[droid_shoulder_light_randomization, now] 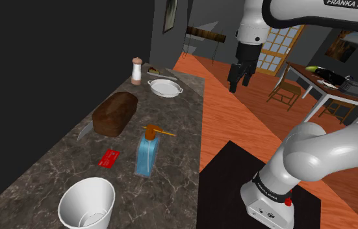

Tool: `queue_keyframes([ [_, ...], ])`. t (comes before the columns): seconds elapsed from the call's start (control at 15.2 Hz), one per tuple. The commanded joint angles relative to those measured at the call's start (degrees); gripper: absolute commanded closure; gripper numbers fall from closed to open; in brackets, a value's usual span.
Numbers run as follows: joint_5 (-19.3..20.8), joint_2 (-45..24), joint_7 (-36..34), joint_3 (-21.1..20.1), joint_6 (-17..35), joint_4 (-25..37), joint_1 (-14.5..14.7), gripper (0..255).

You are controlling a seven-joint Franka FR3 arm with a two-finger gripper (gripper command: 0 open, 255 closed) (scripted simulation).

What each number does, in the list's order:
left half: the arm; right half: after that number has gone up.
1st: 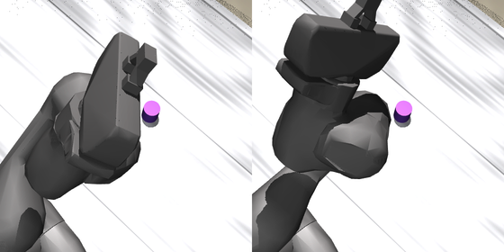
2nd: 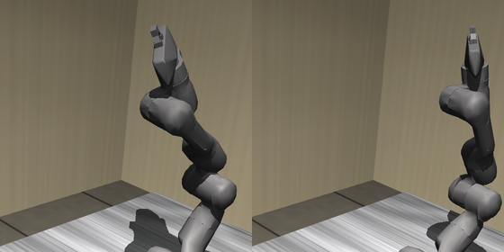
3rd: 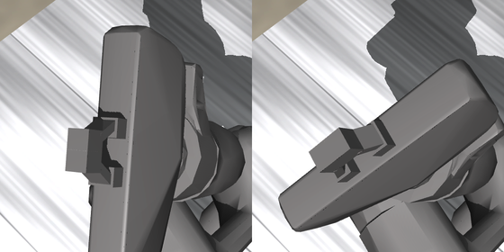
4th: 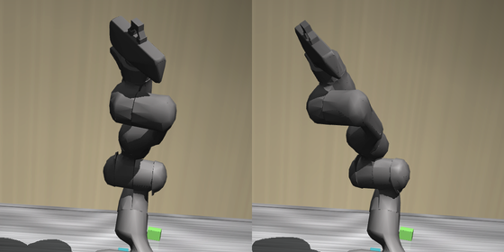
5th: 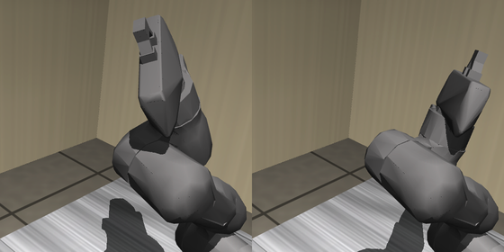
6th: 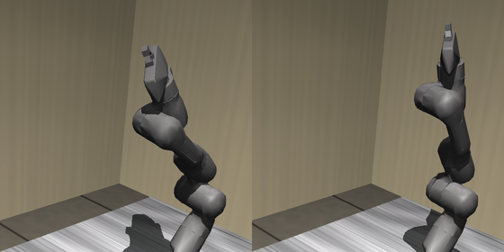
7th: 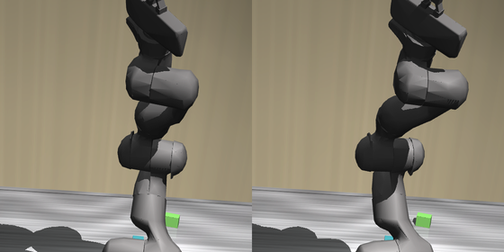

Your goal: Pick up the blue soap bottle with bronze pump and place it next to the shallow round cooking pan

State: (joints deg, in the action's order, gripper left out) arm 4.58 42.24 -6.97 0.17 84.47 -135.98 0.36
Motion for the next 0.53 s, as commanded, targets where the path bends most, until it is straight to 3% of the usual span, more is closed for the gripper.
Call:
queue_keyframes([
  [0.0, 0.00, 0.00, 0.00, 0.00, 0.00, 0.00, 0.00, 0],
  [0.46, -5.90, -7.74, -5.29, -5.52, 7.22, 0.58, 3.67, 0],
])
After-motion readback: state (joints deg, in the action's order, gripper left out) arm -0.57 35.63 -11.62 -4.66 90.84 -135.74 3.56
